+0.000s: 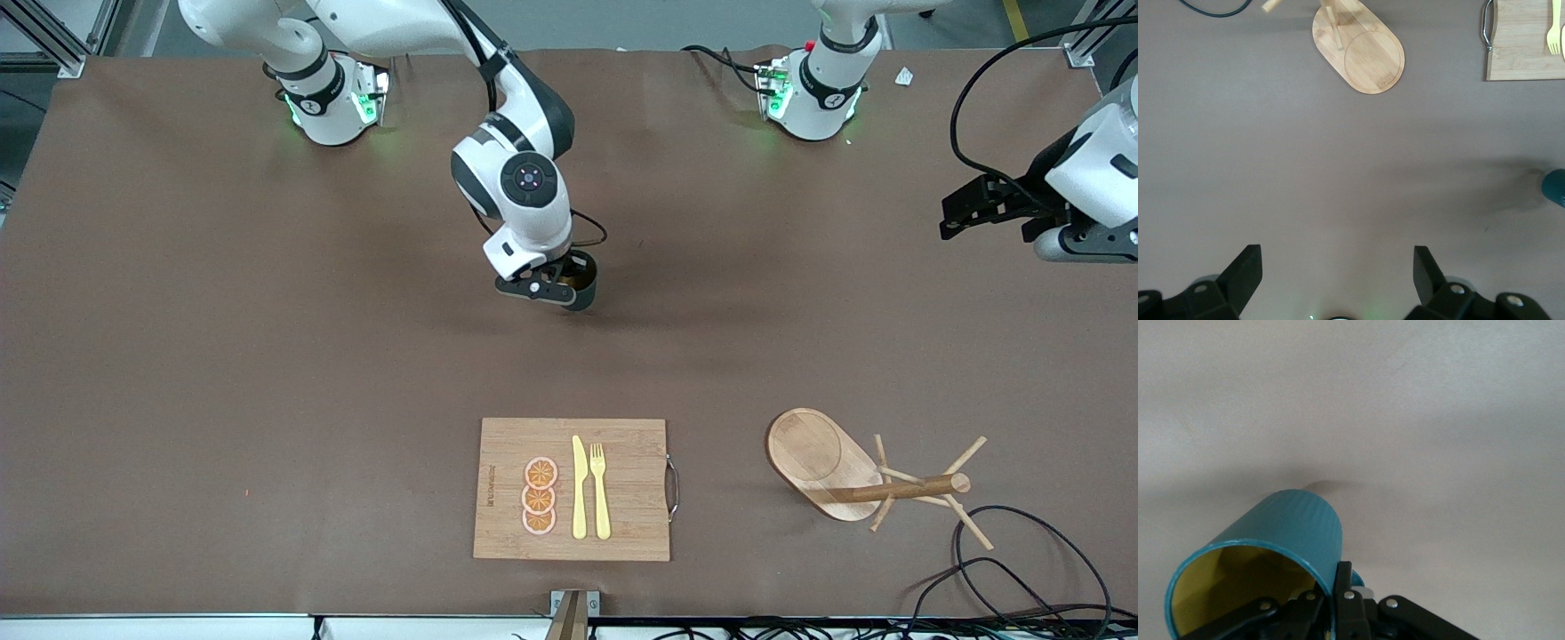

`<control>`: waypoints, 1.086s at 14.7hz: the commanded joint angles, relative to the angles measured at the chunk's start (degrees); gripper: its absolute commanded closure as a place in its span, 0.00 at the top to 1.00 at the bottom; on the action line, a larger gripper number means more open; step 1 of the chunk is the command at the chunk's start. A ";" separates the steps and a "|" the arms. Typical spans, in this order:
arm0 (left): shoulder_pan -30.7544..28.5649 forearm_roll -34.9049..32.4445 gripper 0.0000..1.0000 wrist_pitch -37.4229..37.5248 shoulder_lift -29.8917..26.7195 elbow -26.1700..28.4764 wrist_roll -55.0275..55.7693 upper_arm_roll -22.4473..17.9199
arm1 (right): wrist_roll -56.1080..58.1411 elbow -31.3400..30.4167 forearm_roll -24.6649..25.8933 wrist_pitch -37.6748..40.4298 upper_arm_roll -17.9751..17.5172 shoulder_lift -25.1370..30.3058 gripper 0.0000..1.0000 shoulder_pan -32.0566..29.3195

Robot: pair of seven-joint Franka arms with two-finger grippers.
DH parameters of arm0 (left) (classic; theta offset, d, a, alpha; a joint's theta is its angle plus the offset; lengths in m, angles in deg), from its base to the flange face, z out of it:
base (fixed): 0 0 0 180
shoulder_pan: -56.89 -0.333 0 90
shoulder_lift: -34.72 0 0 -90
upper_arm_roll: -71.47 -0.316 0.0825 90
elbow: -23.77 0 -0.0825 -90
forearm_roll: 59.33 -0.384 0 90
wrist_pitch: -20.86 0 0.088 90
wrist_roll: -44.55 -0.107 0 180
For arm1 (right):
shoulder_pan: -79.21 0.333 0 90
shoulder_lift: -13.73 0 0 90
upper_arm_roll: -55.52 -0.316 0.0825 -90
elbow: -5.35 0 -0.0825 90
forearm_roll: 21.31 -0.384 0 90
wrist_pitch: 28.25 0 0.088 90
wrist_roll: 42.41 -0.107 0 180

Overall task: Pass cup and hang on rack
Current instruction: 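Carry the mug with the right gripper toward the table middle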

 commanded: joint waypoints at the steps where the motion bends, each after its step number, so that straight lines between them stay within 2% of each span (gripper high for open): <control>1: 0.90 -0.87 1.00 -0.42 0.49 -0.48 0.64 0.32 | -0.18 3.80 0.02 0.85 0.66 -2.96 0.01 0.53; 5: 3.63 -1.66 1.00 -1.30 1.72 -0.04 2.31 0.32 | -0.18 5.39 0.82 0.76 0.66 -5.34 0.01 1.23; 8: 5.99 -3.58 1.00 -0.95 2.16 -0.13 6.34 0.94 | -0.18 5.65 0.73 -1.25 0.66 -6.05 0.05 1.32; 10: 7.49 -4.30 1.00 -0.86 2.16 -0.13 11.70 1.38 | 0.17 5.57 0.73 -1.78 0.66 -6.13 0.30 1.23; 11: 8.28 -4.30 1.00 -0.78 2.16 -0.13 13.72 1.29 | 0.52 5.65 0.64 -1.87 0.66 -6.05 0.67 1.23; 12: 8.73 -4.30 1.00 -0.86 2.16 -0.22 15.57 1.38 | 0.52 5.65 0.64 -1.87 0.66 -5.96 1.00 1.23; 16: 11.97 -6.49 1.00 -1.21 3.22 -0.48 23.12 1.99 | 1.66 5.83 0.38 -1.17 0.75 -4.82 1.00 0.36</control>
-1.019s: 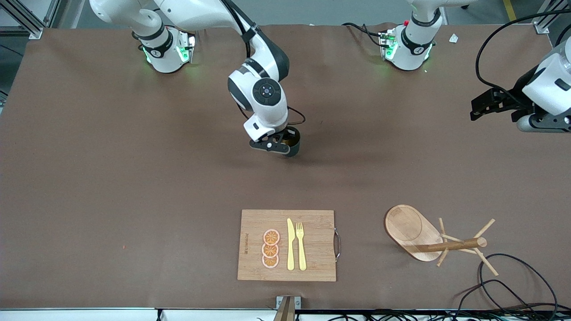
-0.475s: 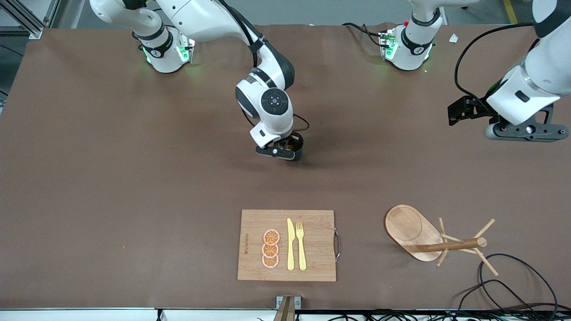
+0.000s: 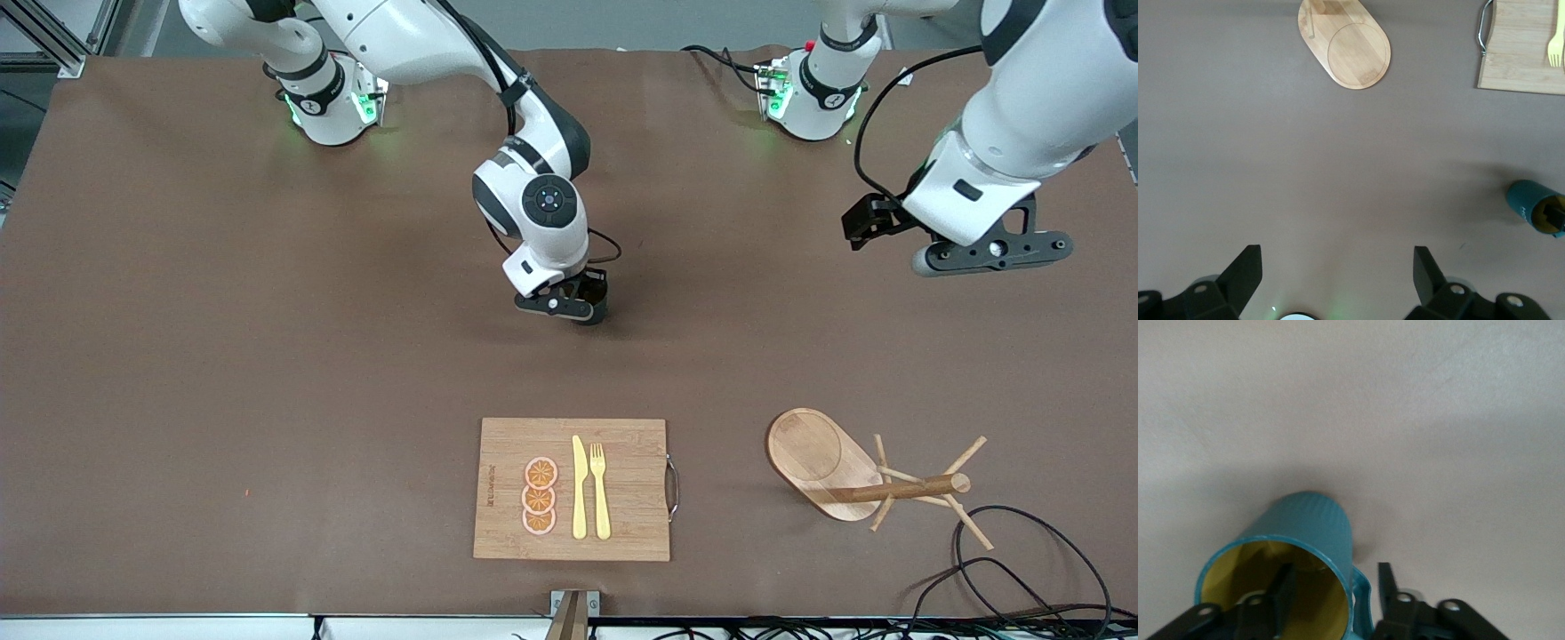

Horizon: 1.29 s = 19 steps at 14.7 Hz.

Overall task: Pass cup and hang on rack
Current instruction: 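Carry the mug with the right gripper toward the table middle, then set the mug upright with the right gripper while the left gripper approaches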

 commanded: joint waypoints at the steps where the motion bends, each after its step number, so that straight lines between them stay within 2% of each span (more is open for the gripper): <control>1: 2.32 -1.74 1.00 -0.34 1.11 -0.70 5.85 0.27 | 2.08 0.07 -0.10 1.66 0.24 2.60 1.00 -1.05; 7: 6.80 -1.73 1.00 -5.51 3.04 -0.70 21.05 1.58 | 15.16 -0.54 -1.42 16.06 0.23 11.92 1.00 -10.00; 10: 11.10 -2.52 1.00 -7.89 5.67 -0.70 29.66 2.29 | 29.90 -4.74 -1.25 21.35 0.41 18.41 1.00 -18.69; 13: 16.20 -2.88 1.00 -14.39 8.31 -1.67 35.47 2.29 | 38.63 -8.71 0.42 23.28 0.59 23.78 1.00 -27.83; 16: 21.11 -3.31 1.00 -16.16 10.77 -1.76 42.41 2.20 | 48.37 -7.14 3.14 28.73 0.59 26.25 1.00 -37.41; 19: 25.68 -5.77 1.00 -16.68 14.72 -2.63 52.33 2.29 | 49.90 -0.74 3.93 30.93 0.59 26.17 1.00 -45.15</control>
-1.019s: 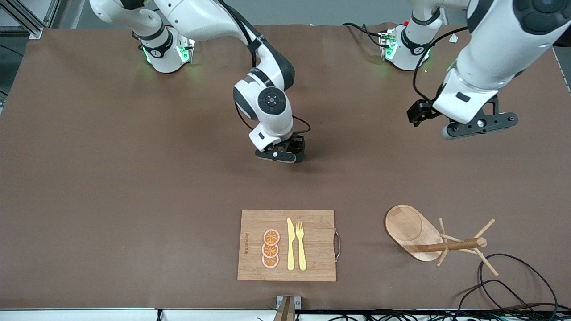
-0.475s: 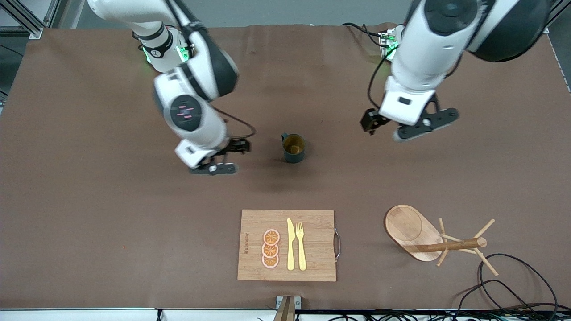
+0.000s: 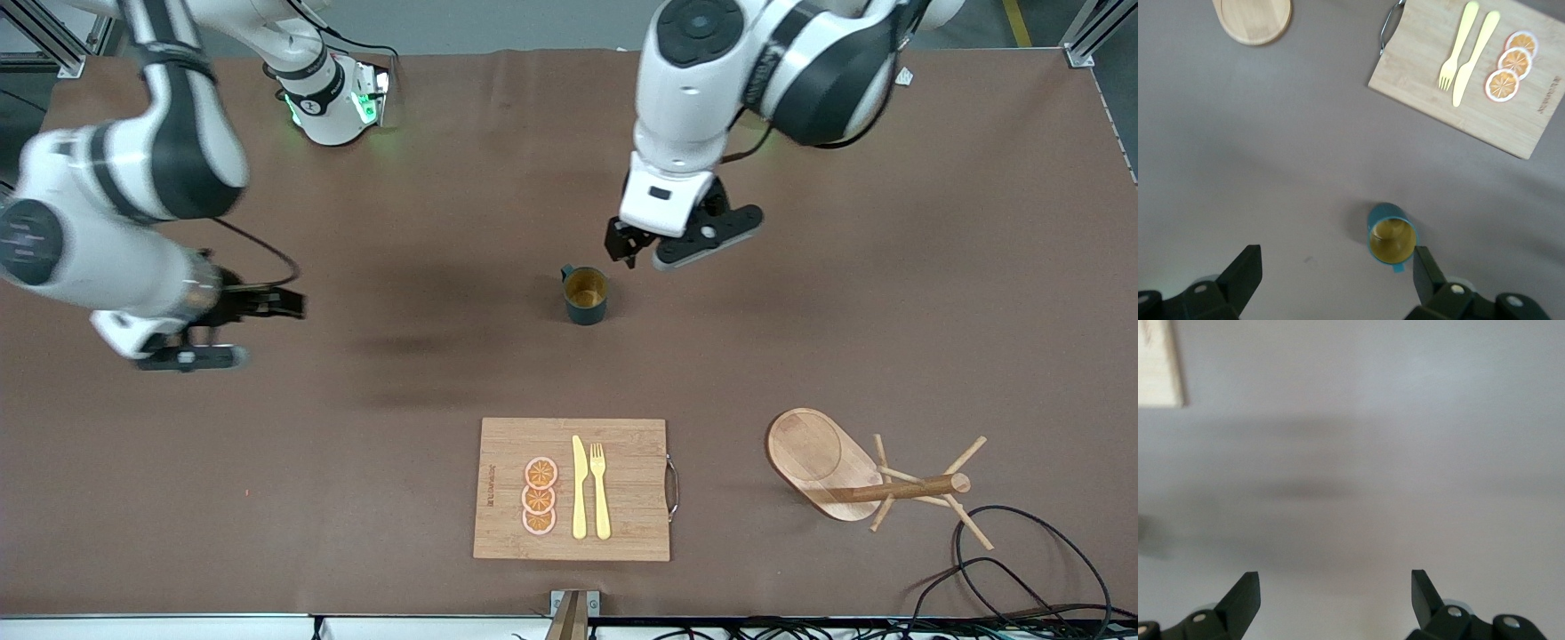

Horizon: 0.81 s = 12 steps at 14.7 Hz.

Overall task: Pass cup and hang on rack
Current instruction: 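Set the mug upright with the right gripper while the left gripper approaches, then grasp the mug handle with the left gripper and lift it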

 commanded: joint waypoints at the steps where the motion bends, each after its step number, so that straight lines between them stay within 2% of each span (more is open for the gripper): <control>1: 4.91 -3.36 1.00 -0.63 4.94 -3.03 9.18 -0.30 | 2.16 5.53 2.96 4.05 -1.43 1.02 1.00 -6.01; 7: 15.19 -14.16 1.00 -0.81 12.95 -3.39 27.38 -0.21 | 3.84 13.28 5.61 14.60 -1.43 0.85 1.00 -8.31; 12: 21.96 -23.21 0.99 -1.16 19.45 -3.39 43.19 -0.30 | 3.84 13.90 4.83 16.11 -1.51 0.67 1.00 -10.33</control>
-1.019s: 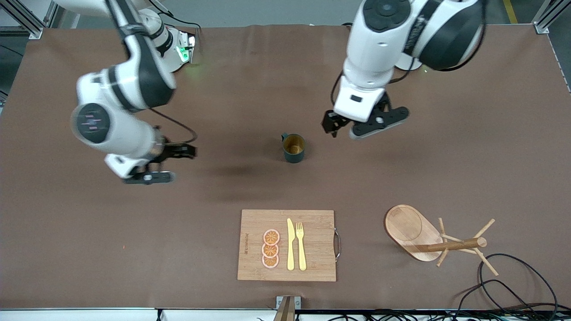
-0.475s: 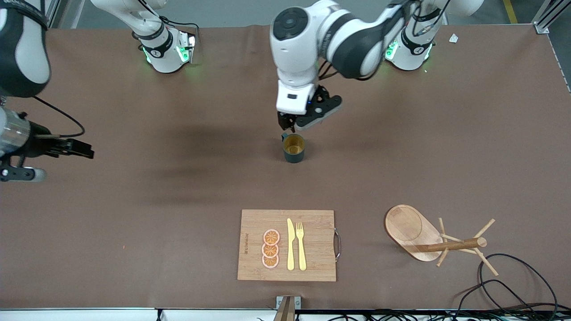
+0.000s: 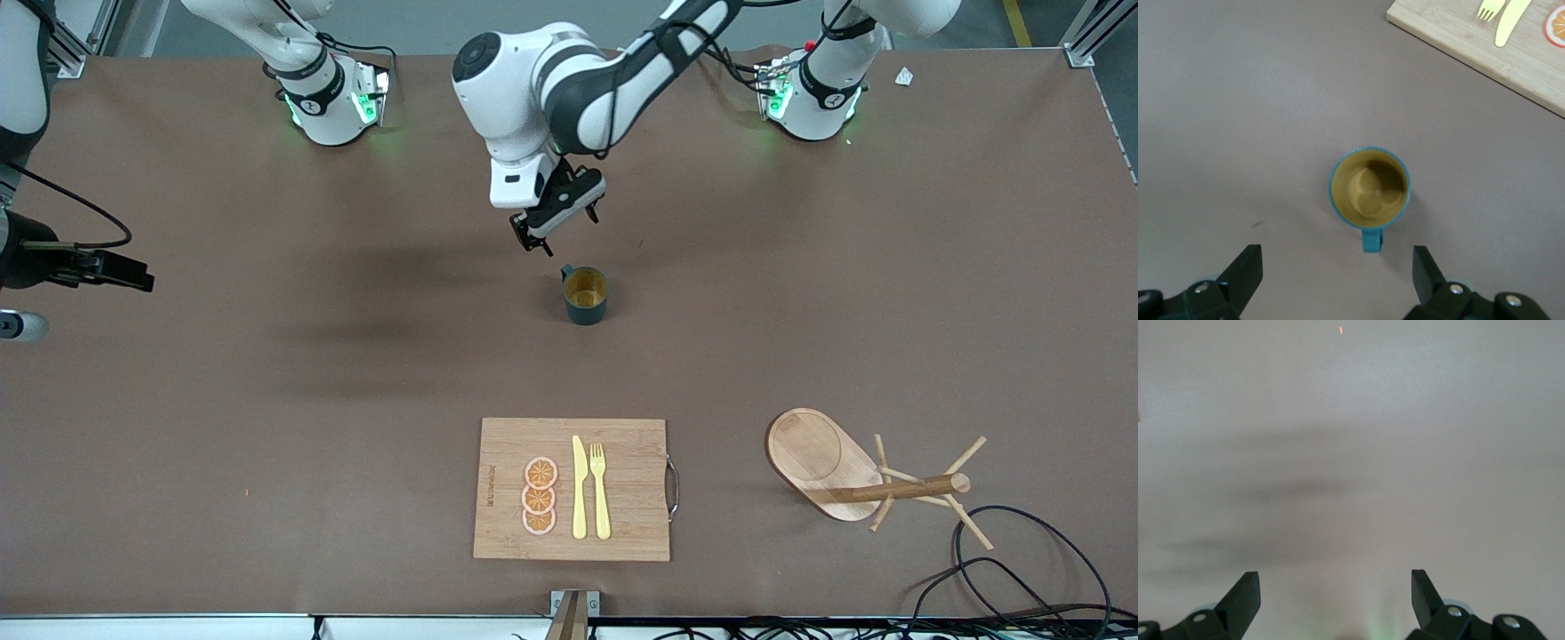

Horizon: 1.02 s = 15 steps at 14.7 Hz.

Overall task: Pass cup and hang on rack
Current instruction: 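Grasp the mug handle with the left gripper and lift it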

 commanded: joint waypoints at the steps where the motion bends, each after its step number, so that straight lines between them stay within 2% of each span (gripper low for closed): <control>1: 3.32 -6.68 0.99 0.10 4.68 -1.76 8.45 -0.37 | 0.09 0.58 0.18 0.79 -1.24 -0.14 1.00 -1.46; 5: 7.28 -16.01 0.97 0.10 10.05 -1.76 16.98 -0.37 | -0.18 2.68 0.71 1.23 -1.59 -0.06 1.00 -0.49; 8: 8.78 -20.84 0.88 0.02 12.86 -2.03 20.60 -0.55 | -0.53 3.04 1.33 1.67 -1.59 -0.23 1.00 1.87; 13: 10.02 -21.99 0.74 0.10 16.46 -4.22 23.33 -1.25 | -0.97 2.34 0.19 1.94 -1.33 -0.23 1.00 1.09; 15: 10.02 -24.97 0.74 0.10 17.52 -4.75 25.60 -1.34 | -1.14 2.25 0.19 1.85 -1.33 -0.06 1.00 1.27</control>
